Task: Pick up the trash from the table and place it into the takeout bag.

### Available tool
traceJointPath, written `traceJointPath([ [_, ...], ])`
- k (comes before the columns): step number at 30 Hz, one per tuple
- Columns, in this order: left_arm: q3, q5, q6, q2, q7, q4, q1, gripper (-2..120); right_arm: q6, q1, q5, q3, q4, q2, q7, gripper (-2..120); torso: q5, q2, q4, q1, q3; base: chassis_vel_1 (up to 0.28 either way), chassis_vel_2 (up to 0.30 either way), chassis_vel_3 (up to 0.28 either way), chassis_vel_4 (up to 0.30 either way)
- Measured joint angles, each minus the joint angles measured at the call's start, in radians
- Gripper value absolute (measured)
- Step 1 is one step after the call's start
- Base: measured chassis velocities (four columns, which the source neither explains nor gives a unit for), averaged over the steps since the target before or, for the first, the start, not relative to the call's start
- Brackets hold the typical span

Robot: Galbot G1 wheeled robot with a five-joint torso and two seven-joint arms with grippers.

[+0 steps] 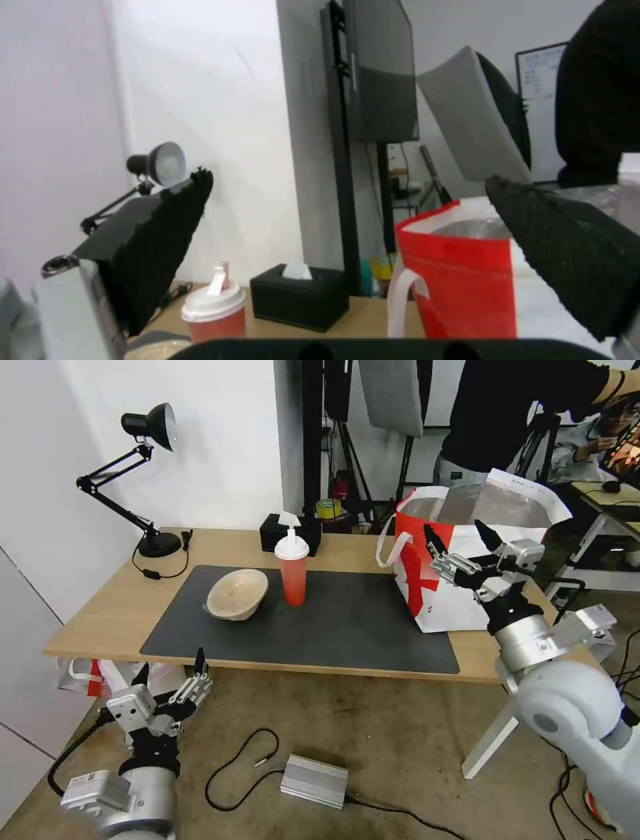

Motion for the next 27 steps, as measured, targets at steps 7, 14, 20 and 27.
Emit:
traceJointPath([
  [7,0.001,0.0,-0.001,0.0,0.0,0.0,-0.001,100,0.014,-0.058,-0.027,0.0,0.014,0.021,0.016,100,0.0,0.0,0.0,0.0,0.0,0.0,0.0,0.0,0.0],
  [14,-0.002,0.001,-0.004,-0.002,0.0,0.0,0.005,100,0.025,-0.093,-0.072,-0.029,0.034,0.042,0.038,100,0.0002,0.0,0.0001,0.0,0.0,0.0,0.0,0.0,0.0],
  [20,-0.007,0.007,-0.005,-0.009,0.0,0.0,0.01,100,0.028,-0.125,-0.121,-0.065,0.063,0.06,0.066,100,0.0001,0.0,0.0001,0.0,0.0,0.0,0.0,0.0,0.0],
  [27,-0.011,0.009,-0.005,-0.012,0.0,0.0,0.011,100,0.031,-0.172,-0.169,-0.08,0.081,0.083,0.07,100,0.0,0.0,0.0,0.0,0.0,0.0,0.0,0.0,0.0],
])
